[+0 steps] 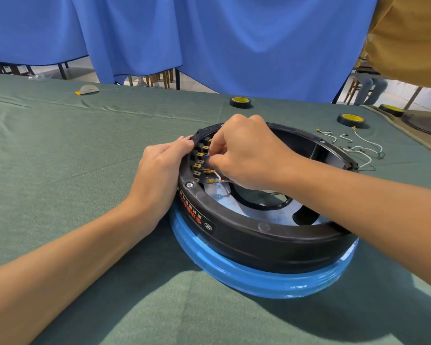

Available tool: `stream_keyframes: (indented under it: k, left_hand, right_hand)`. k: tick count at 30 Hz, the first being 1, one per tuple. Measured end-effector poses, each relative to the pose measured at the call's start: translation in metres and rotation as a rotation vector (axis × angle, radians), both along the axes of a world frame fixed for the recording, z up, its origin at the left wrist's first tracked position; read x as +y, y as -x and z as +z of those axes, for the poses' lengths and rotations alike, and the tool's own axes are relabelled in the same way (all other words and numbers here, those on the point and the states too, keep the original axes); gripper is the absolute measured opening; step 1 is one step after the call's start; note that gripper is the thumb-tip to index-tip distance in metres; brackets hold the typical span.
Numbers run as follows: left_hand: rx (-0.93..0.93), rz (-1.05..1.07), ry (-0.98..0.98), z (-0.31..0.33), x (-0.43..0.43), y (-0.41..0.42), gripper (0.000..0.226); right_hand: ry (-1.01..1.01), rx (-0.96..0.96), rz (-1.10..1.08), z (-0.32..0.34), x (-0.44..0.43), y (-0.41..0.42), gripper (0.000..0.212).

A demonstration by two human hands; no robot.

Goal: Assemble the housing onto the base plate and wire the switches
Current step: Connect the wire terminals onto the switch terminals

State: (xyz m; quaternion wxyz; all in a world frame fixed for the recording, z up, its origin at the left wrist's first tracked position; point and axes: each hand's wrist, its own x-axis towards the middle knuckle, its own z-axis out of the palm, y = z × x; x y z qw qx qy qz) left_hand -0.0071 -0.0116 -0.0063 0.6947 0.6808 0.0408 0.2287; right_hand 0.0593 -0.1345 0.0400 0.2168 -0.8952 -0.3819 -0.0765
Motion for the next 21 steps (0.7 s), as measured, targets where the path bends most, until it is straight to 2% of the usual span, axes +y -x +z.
stream_keyframes:
  k: [6, 9, 14, 21]
  left_hand:
    - [-0.011, -0.014, 0.035, 0.000, -0.001, 0.001, 0.042]
    - [-0.002, 0.041, 0.053, -0.001, -0.001, 0.000, 0.039]
    - [0.026, 0.057, 0.019, -0.001, 0.000, 0.000, 0.028]
    - [0.020, 0.050, 0.008, -0.001, 0.001, 0.001, 0.038]
  right_hand:
    - [0.051, 0.008, 0.014, 0.006, -0.004, 0.003, 0.010]
    - [-0.025, -0.049, 0.045, 0.011, -0.012, 0.004, 0.012]
    - [0.046, 0.046, 0.103, 0.012, -0.018, 0.007, 0.008]
    - [0.074, 0.113, 0.096, 0.009, -0.013, 0.007, 0.011]
